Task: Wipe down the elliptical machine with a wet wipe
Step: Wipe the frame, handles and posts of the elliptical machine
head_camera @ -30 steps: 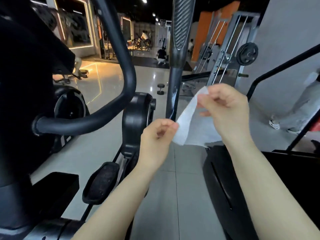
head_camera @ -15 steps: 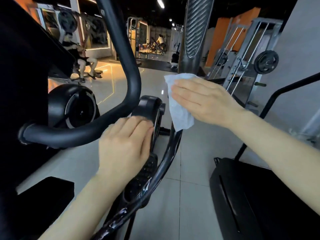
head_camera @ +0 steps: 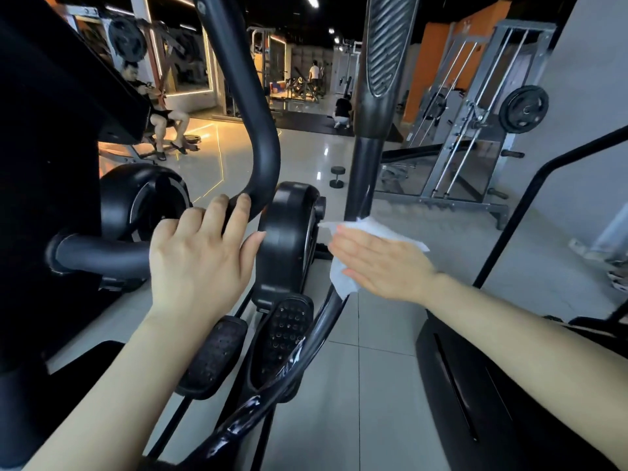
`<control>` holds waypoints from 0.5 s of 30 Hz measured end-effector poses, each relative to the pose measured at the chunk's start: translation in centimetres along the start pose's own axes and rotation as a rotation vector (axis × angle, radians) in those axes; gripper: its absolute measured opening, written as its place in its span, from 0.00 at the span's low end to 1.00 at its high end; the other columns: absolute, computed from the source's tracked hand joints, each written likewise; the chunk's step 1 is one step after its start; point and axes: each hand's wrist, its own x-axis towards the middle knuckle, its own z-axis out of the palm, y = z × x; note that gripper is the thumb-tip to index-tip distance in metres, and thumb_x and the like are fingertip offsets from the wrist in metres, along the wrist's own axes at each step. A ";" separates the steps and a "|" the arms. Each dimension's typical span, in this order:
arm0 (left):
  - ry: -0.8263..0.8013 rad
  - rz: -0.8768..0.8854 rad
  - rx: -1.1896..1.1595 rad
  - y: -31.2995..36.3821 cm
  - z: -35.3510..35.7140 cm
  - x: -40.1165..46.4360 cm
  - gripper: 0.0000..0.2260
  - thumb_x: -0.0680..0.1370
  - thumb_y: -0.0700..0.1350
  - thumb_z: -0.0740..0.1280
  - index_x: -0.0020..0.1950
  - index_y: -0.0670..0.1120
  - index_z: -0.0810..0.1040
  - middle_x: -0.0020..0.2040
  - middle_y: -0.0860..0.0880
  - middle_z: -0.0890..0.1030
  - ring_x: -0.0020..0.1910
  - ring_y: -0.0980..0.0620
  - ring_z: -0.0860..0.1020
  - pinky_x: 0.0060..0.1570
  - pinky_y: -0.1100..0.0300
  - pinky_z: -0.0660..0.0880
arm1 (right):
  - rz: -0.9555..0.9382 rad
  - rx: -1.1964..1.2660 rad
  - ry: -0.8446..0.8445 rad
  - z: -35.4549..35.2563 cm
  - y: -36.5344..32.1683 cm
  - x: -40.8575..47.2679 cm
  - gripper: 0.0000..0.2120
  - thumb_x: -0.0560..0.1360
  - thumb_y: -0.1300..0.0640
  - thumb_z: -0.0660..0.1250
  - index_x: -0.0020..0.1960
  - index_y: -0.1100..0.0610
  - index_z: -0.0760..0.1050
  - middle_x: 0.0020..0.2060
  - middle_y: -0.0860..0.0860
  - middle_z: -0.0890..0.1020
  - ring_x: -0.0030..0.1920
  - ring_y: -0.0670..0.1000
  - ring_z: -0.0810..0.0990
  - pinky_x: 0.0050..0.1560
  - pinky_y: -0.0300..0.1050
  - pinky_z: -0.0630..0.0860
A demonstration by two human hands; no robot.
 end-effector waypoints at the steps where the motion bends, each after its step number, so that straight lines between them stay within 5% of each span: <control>1: -0.004 0.007 -0.001 -0.1 0.0 -0.1 0.20 0.84 0.55 0.56 0.68 0.43 0.74 0.58 0.41 0.80 0.41 0.39 0.77 0.35 0.52 0.64 | -0.056 -0.086 -0.040 -0.3 -0.3 -0.2 0.21 0.83 0.51 0.50 0.67 0.62 0.70 0.65 0.53 0.73 0.72 0.54 0.62 0.77 0.50 0.45; 4: -0.011 0.020 0.003 -0.1 0.1 -0.2 0.21 0.83 0.54 0.56 0.68 0.42 0.74 0.58 0.40 0.80 0.41 0.39 0.77 0.36 0.52 0.64 | -0.139 -0.223 -0.007 -0.9 2.3 0.8 0.23 0.83 0.49 0.49 0.67 0.63 0.70 0.66 0.55 0.74 0.73 0.56 0.63 0.75 0.51 0.54; 7: 0.007 0.028 -0.006 -0.1 0.1 -0.3 0.20 0.83 0.54 0.57 0.67 0.42 0.75 0.57 0.40 0.80 0.40 0.40 0.77 0.36 0.53 0.63 | -0.020 -0.005 0.153 -0.3 7.5 3.0 0.21 0.84 0.50 0.50 0.65 0.65 0.71 0.64 0.58 0.75 0.71 0.56 0.65 0.72 0.49 0.62; 12: 0.044 0.038 -0.013 0.0 0.4 -0.4 0.20 0.83 0.54 0.57 0.67 0.43 0.75 0.58 0.40 0.81 0.41 0.40 0.78 0.36 0.53 0.61 | 0.155 0.319 0.373 1.6 5.3 4.2 0.18 0.84 0.53 0.47 0.57 0.63 0.70 0.60 0.57 0.70 0.69 0.57 0.63 0.73 0.45 0.58; 15: 0.038 0.030 0.000 0.0 0.4 -0.3 0.19 0.83 0.52 0.56 0.67 0.43 0.75 0.58 0.41 0.81 0.41 0.41 0.78 0.36 0.53 0.60 | 0.141 0.355 0.295 2.8 0.6 2.0 0.18 0.84 0.54 0.46 0.58 0.63 0.70 0.60 0.57 0.69 0.69 0.56 0.62 0.74 0.44 0.55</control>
